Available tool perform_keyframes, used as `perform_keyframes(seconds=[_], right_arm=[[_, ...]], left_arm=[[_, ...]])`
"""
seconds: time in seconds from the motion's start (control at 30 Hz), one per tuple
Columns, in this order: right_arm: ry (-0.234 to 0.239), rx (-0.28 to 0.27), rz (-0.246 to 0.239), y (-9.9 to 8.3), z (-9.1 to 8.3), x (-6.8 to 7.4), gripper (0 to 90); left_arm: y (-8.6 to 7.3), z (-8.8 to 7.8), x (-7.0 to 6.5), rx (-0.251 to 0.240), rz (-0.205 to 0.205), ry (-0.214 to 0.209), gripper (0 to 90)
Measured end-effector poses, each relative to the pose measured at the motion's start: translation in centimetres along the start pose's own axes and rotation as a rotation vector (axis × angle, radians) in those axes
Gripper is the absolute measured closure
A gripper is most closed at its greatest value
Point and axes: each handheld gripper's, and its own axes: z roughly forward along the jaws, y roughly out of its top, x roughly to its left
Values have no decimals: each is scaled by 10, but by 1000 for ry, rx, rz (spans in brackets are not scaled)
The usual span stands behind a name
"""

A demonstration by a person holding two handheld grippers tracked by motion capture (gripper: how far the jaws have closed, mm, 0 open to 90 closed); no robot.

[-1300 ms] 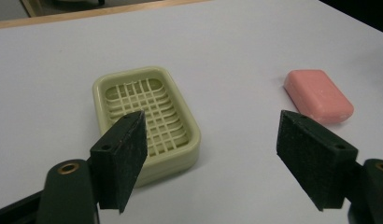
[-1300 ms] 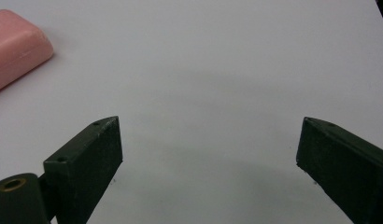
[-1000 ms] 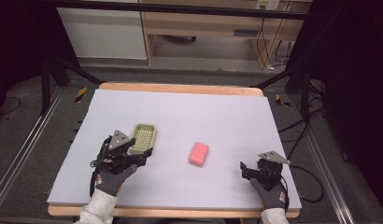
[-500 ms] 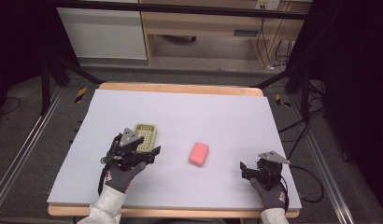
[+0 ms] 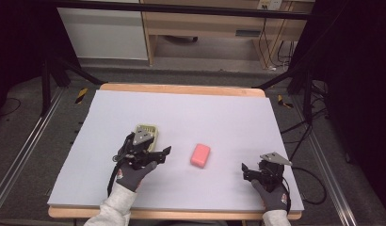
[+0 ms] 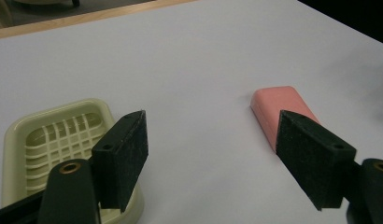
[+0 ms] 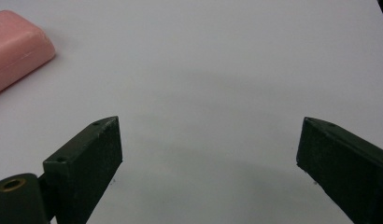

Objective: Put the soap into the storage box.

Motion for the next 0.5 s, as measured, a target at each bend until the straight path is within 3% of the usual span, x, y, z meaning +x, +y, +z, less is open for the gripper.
perform_keyframes(seconds=[0.5], right_arm=[[4, -2, 0, 0, 0, 0, 72]], left_arm=[[6, 20, -15, 28, 30, -21, 247]])
